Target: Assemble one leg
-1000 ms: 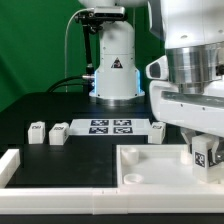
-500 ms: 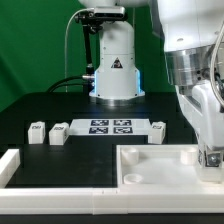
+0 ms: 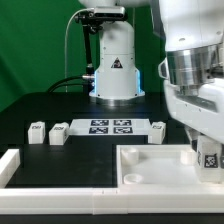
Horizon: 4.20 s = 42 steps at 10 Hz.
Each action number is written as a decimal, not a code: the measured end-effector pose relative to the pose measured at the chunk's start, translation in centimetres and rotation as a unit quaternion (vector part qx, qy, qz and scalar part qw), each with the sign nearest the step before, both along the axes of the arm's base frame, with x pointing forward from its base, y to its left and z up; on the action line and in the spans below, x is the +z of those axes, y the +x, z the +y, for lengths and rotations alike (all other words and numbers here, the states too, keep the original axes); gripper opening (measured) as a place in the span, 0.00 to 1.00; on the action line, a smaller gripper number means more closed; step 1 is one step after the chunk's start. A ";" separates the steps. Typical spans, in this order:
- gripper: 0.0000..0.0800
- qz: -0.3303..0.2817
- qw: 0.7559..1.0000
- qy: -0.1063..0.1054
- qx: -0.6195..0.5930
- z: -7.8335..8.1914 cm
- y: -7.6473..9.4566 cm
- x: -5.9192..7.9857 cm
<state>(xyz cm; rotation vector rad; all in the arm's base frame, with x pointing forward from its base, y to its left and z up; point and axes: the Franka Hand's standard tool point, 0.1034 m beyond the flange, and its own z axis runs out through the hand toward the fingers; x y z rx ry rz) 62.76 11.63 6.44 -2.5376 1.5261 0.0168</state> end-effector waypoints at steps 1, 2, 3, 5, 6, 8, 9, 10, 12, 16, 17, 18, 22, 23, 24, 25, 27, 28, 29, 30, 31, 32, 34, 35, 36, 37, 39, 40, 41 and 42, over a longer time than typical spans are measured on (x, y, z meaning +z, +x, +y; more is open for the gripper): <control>0.80 -0.011 0.997 -0.009 0.071 -0.2 0.1 0.0; 0.81 -0.021 0.990 -0.017 0.136 0.0 0.0 0.0; 0.81 -0.029 0.982 -0.021 0.187 0.0 0.0 0.0; 0.81 -0.043 0.953 -0.036 0.296 0.2 0.0 0.0; 0.81 -0.052 0.934 -0.047 0.351 0.3 0.0 0.0; 0.81 -0.068 0.882 -0.070 0.460 0.5 -0.2 -0.3; 0.81 -0.072 0.862 -0.074 0.496 0.3 -0.2 -0.3; 0.81 -0.070 0.870 -0.072 0.482 0.3 -0.2 -0.3; 0.49 -0.070 0.870 -0.073 0.482 0.3 -0.2 -0.3; 0.36 -0.070 0.874 -0.072 0.476 0.3 -0.2 -0.3; 0.36 -0.069 0.878 -0.071 0.468 0.3 -0.2 -0.3; 0.36 -0.064 0.900 -0.067 0.426 0.3 -0.2 -0.3; 0.36 -0.048 0.986 -0.034 0.157 -0.1 -0.2 -0.3; 0.36 -0.038 0.995 -0.026 0.090 0.0 -0.2 -0.3; 0.36 -0.027 0.999 -0.017 0.018 0.1 -0.3 -0.4; 0.36 -0.020 0.999 -0.008 -0.032 0.1 -0.4 -0.4; 0.36 0.000 0.987 0.012 -0.157 0.5 -0.4 -0.5; 0.36 0.011 0.975 0.025 -0.222 0.8 -0.5 -0.6; 0.36 0.021 0.961 0.037 -0.275 1.1 -0.5 -0.6; 0.36 0.022 0.959 0.038 -0.281 1.1 -0.5 -0.6; 0.36 0.021 0.960 0.038 -0.275 1.0 -0.5 -0.6; 0.36 0.017 0.967 0.036 -0.253 1.1 -0.5 -0.6; 0.73 0.016 0.970 0.035 -0.239 1.2 -0.6 -0.6; 0.73 0.007 0.983 0.027 -0.181 1.3 -0.6 -0.6; 0.80 -0.002 0.992 0.020 -0.124 1.5 -0.6 -0.6; 0.81 -0.017 0.999 0.004 -0.032 1.5 -0.6 -0.5; 0.81 -0.038 0.994 -0.017 0.106 1.1 -0.5 -0.6; 0.81 -0.046 0.986 -0.024 0.158 0.9 -0.4 -0.6; 0.81 -0.052 0.976 -0.032 0.209 0.9 -0.4 -0.7; 0.81 -0.058 0.960 -0.046 0.269 1.0 -0.4 -0.7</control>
Offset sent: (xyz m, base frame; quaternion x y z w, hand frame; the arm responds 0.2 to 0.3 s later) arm 0.0004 0.0039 0.0017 -0.0159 0.0111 -0.2395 0.9707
